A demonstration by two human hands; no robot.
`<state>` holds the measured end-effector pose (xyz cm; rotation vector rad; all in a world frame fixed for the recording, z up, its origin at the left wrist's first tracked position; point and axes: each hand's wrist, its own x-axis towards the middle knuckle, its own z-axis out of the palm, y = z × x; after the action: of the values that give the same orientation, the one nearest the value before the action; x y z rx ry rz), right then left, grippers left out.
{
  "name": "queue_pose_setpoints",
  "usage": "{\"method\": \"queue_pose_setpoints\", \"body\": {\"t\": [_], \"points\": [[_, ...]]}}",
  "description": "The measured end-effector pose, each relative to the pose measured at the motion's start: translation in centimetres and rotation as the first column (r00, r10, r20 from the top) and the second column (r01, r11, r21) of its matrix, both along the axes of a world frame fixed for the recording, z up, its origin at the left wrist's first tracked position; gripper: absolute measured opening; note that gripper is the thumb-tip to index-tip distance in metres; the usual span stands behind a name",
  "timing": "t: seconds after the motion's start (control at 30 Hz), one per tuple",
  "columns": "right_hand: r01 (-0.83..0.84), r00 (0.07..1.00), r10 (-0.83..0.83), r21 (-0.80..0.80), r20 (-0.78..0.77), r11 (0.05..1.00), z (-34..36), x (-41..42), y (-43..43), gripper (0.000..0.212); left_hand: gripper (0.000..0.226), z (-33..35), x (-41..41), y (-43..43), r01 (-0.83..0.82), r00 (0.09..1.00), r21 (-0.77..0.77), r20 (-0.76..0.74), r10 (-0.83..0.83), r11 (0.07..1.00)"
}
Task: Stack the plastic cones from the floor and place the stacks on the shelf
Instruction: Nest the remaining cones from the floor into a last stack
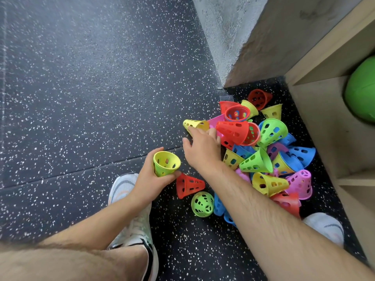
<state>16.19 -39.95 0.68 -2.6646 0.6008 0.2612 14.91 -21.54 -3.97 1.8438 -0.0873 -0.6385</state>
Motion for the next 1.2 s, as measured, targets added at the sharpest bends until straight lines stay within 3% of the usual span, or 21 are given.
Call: {"method": "queue_pose_setpoints", "body": {"t": [0.17,0.33,0.53,0.7,0.83,0.93,1.03,1.2], "points": [[-0.024,0.931,-0.065,0.238,0.360,0.971,0.8,-0.6,0.2,0.020,0.079,0.3,-0.1,-0.1,-0.025,1.000,-0.015,0.000,0.025,1.000],[-0.068,0.932,-0.057,0.326,0.358,0.943,2.4,-2.2,-0.2,0.041,0.071,0.5,-0.1,-0.2,-0.023,1.000,-0.010,0.017,0.024,1.000],[-0.182,0.880,0.029,0.280,0.475,0.943,2.2,-4.9,0.5,0.016,0.063,0.9,-0.2,-0.3,0.021,0.999,-0.030,0.050,-0.020,0.999],[-0.177,0.933,0.042,0.354,0.358,0.918,2.1,-7.1,1.3,0.020,0.068,0.7,-0.3,-0.4,0.034,0.999,-0.060,0.031,-0.032,0.998],[-0.266,0.955,0.194,0.352,0.226,0.898,2.1,-8.7,2.1,0.030,0.061,0.4,-0.3,-0.2,0.082,0.996,-0.050,0.049,-0.080,0.995],[-0.174,0.984,0.143,0.400,0.107,0.900,2.7,-9.4,2.1,0.034,0.061,0.4,-0.2,0.0,0.089,0.995,-0.032,0.058,-0.087,0.996],[-0.119,0.991,0.089,0.345,0.101,0.931,2.5,-10.0,1.7,0.024,0.064,0.6,-0.3,0.0,0.061,0.996,-0.020,0.067,-0.060,0.998],[-0.236,0.965,0.256,0.257,-0.048,0.937,1.2,-10.3,1.5,0.039,0.064,0.6,-0.2,0.1,0.044,0.996,-0.011,0.076,-0.043,0.999]]}}
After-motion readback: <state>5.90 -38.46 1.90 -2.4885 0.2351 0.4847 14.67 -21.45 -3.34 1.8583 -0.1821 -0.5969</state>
